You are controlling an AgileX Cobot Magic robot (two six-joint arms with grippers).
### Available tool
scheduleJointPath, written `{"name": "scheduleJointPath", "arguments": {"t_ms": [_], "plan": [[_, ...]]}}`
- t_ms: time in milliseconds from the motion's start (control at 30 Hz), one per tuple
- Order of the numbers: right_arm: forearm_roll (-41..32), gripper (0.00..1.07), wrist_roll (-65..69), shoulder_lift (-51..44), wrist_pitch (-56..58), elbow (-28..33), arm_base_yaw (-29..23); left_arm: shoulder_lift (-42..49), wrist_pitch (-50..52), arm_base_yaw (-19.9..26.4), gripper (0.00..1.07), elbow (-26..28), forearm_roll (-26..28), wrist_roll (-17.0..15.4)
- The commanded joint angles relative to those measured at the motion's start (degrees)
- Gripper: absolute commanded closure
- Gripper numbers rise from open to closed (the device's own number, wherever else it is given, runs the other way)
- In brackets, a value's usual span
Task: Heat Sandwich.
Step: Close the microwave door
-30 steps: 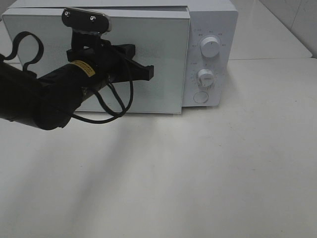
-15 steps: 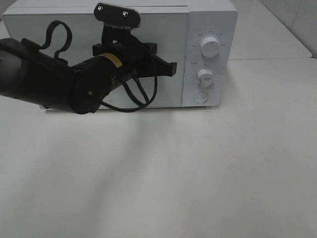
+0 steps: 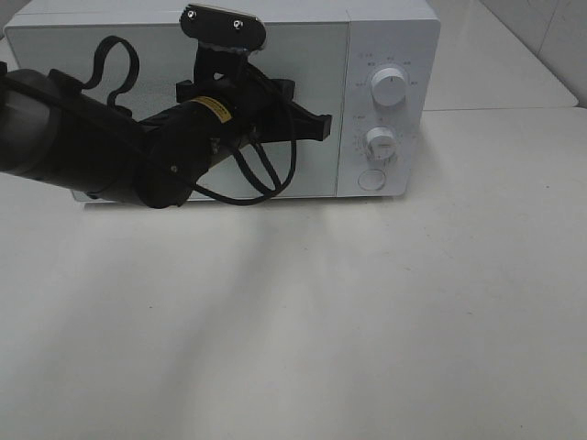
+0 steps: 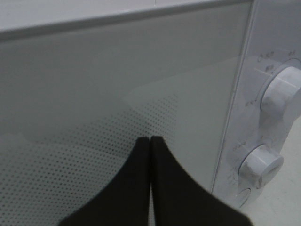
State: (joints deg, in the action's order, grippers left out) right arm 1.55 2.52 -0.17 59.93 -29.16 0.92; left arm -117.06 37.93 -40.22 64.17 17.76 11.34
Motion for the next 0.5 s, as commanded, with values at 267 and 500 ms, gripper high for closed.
{"name": "scheduleJointPath", "arguments": {"t_ms": [267,500], "plan": [[0.11,0.31,-0.06,-1.60,-0.52,0.17,0.40,2.06,-0.57,0.74,1.07,-0.29,4.76,-0.06],[0.11,0.31,-0.11,-1.60,-0.52,0.17,0.40,6.19,-0.69,-0.74,1.07,-7.16,4.64,-0.06]]}}
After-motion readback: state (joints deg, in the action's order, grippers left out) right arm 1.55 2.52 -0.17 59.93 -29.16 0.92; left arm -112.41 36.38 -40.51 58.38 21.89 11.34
